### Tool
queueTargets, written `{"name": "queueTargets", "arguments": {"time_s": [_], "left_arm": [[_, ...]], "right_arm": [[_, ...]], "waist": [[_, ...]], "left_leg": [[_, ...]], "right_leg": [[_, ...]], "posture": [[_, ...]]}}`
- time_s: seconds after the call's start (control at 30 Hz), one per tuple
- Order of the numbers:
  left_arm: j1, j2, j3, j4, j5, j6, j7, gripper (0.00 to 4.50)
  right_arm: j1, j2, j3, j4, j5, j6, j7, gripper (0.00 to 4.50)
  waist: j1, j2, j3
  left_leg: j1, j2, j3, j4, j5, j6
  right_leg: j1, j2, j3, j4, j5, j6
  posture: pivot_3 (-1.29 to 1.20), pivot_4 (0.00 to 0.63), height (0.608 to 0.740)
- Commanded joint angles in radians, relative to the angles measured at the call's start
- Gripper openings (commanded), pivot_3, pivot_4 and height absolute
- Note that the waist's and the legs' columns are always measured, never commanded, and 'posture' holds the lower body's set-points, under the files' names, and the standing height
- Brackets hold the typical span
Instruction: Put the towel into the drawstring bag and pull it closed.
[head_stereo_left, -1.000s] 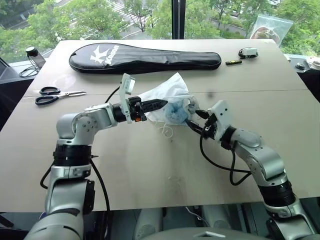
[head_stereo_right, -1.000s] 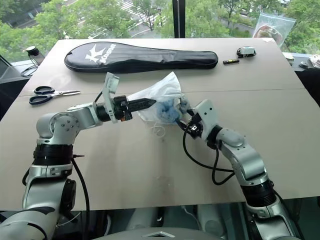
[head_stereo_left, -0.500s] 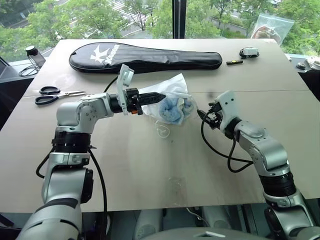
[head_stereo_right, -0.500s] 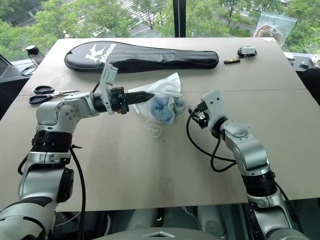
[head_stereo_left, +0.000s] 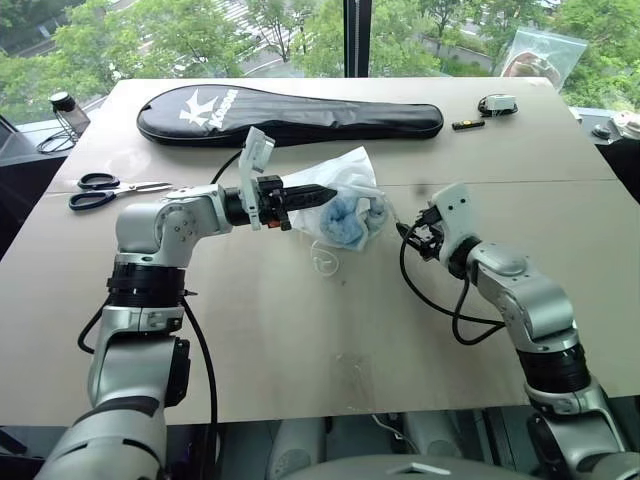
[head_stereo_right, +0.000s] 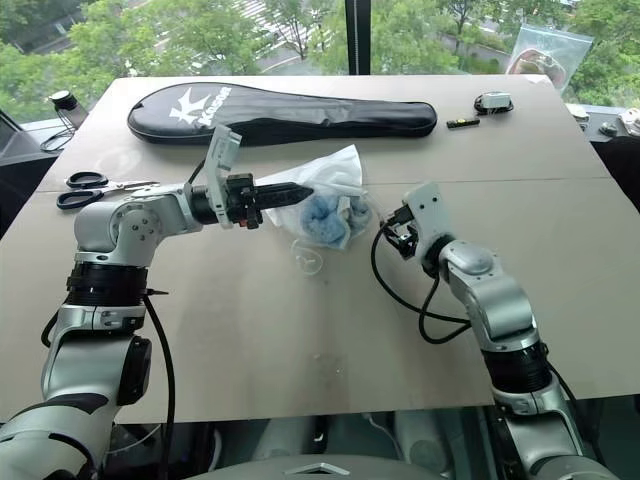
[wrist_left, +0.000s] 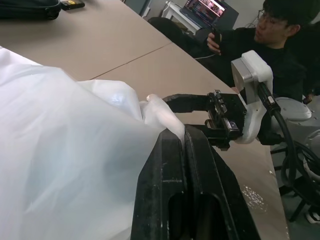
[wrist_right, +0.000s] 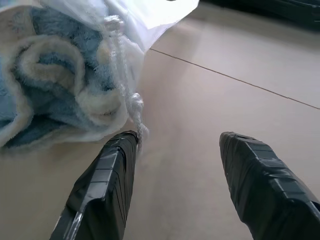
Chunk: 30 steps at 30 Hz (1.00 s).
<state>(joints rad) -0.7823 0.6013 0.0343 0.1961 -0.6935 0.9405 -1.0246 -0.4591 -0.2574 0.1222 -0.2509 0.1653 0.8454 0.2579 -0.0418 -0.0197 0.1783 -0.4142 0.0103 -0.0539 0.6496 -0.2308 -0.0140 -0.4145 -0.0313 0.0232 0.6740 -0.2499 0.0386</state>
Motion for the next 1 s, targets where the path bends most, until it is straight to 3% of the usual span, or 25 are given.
{"name": "queueTargets", "arguments": {"time_s": [0.03, 0.13, 0.37, 0.47, 0.57, 0.73, 0.87, 1.0], "left_arm": [[-0.013, 0.001, 0.038, -0.053, -0.024, 0.014, 0.010, 0.00], [-0.010, -0.004, 0.039, -0.068, -0.030, 0.022, 0.018, 0.00], [-0.017, -0.017, 0.029, -0.065, -0.017, 0.007, 0.033, 0.00], [-0.038, -0.023, 0.049, -0.013, 0.002, -0.027, 0.050, 0.00], [-0.048, 0.011, 0.076, 0.009, -0.038, 0.018, 0.005, 0.87], [0.080, 0.121, 0.082, -0.115, 0.017, -0.050, -0.016, 3.15], [0.354, 0.239, 0.123, -0.284, 0.020, -0.122, -0.107, 3.15], [0.546, 0.249, 0.100, -0.362, 0.105, -0.264, -0.093, 3.15]], "right_arm": [[-0.035, 0.016, -0.001, 0.028, -0.050, -0.015, -0.058, 1.54], [-0.059, 0.047, -0.003, 0.068, -0.069, -0.028, -0.085, 0.16], [-0.092, 0.100, 0.000, 0.161, -0.107, -0.133, -0.108, 0.07], [-0.078, 0.097, -0.036, 0.107, -0.110, -0.121, -0.131, 0.07], [-0.051, 0.096, -0.078, -0.001, -0.087, -0.058, -0.134, 0.00], [-0.023, 0.101, -0.106, -0.138, -0.059, 0.041, -0.135, 0.00], [-0.016, 0.111, -0.111, -0.160, -0.051, 0.063, -0.138, 0.00], [-0.013, 0.115, -0.109, -0.153, -0.052, 0.062, -0.141, 0.00]], "waist": [[0.001, 0.000, 0.000], [0.001, 0.000, 0.000], [0.000, 0.000, 0.000], [0.002, 0.000, 0.000], [0.002, 0.000, 0.000], [-0.011, 0.000, 0.000], [-0.020, 0.000, 0.000], [-0.004, 0.001, 0.000]], "left_leg": [[0.000, 0.000, 0.000, 0.000, 0.000, 0.000], [0.000, 0.000, 0.000, 0.000, 0.000, 0.000], [0.000, 0.000, 0.000, 0.000, 0.000, 0.000], [0.000, 0.000, 0.000, 0.000, 0.000, 0.000], [-0.001, 0.000, -0.001, 0.000, 0.000, 0.000], [0.000, 0.000, 0.001, 0.000, 0.000, 0.000], [0.001, 0.001, 0.001, -0.002, 0.000, 0.000], [0.000, 0.001, 0.001, -0.002, 0.000, 0.000]], "right_leg": [[0.000, 0.000, 0.000, 0.000, 0.000, 0.000], [0.000, 0.000, 0.000, 0.000, 0.000, 0.000], [0.000, 0.000, 0.000, 0.000, 0.000, 0.000], [0.000, 0.000, 0.000, 0.000, 0.000, 0.000], [0.000, 0.000, -0.001, 0.000, 0.000, 0.000], [-0.001, 0.000, 0.001, 0.000, 0.000, 0.000], [-0.002, 0.000, 0.004, 0.002, 0.000, 0.000], [-0.004, -0.001, 0.003, 0.002, 0.000, 0.000]], "posture": [[0.00, 0.150, 0.740], [0.00, 0.150, 0.740], [0.00, 0.150, 0.740], [0.00, 0.150, 0.740], [0.00, 0.150, 0.740], [0.00, 0.150, 0.740], [0.00, 0.150, 0.740], [0.00, 0.150, 0.740]]}}
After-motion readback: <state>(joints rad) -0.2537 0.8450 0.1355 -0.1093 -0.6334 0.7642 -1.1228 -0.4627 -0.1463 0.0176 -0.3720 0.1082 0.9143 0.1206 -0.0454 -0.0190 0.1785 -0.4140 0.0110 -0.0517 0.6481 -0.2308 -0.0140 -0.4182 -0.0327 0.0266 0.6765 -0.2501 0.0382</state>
